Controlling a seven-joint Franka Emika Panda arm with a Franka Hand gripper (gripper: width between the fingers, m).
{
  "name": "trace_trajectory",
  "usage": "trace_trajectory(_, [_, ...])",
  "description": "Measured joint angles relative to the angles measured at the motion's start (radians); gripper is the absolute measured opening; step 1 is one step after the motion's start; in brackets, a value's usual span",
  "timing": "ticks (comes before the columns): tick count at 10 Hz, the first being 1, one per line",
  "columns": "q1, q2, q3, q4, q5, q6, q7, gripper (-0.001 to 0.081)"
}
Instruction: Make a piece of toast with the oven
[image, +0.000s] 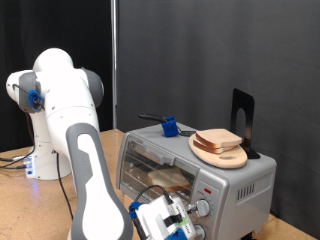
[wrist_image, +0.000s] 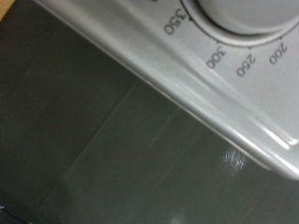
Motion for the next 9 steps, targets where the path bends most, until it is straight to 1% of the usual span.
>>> trace_trajectory(2, [-0.006, 0.000, 0.012, -0.031, 0.050, 0.002, 0.048, 0.0682])
trace_trajectory(4, [-0.001, -0.006, 0.008, -0.047, 0.049, 0.030, 0.177, 0.0682])
trace_trajectory(5, [-0.002, -0.005, 0.008, -0.047, 0.051, 0.028, 0.148, 0.0682])
trace_trajectory(6, [-0.009, -0.005, 0.009, -0.047, 0.051, -0.004, 0.142, 0.0682])
trace_trajectory(7, [-0.028, -0.005, 0.008, -0.047, 0.051, -0.067, 0.146, 0.0682])
trace_trajectory(8, [-0.060, -0.005, 0.008, -0.047, 0.050, -0.140, 0.152, 0.0682])
trace_trajectory(9, [-0.091, -0.006, 0.007, -0.047, 0.049, -0.194, 0.170, 0.0682])
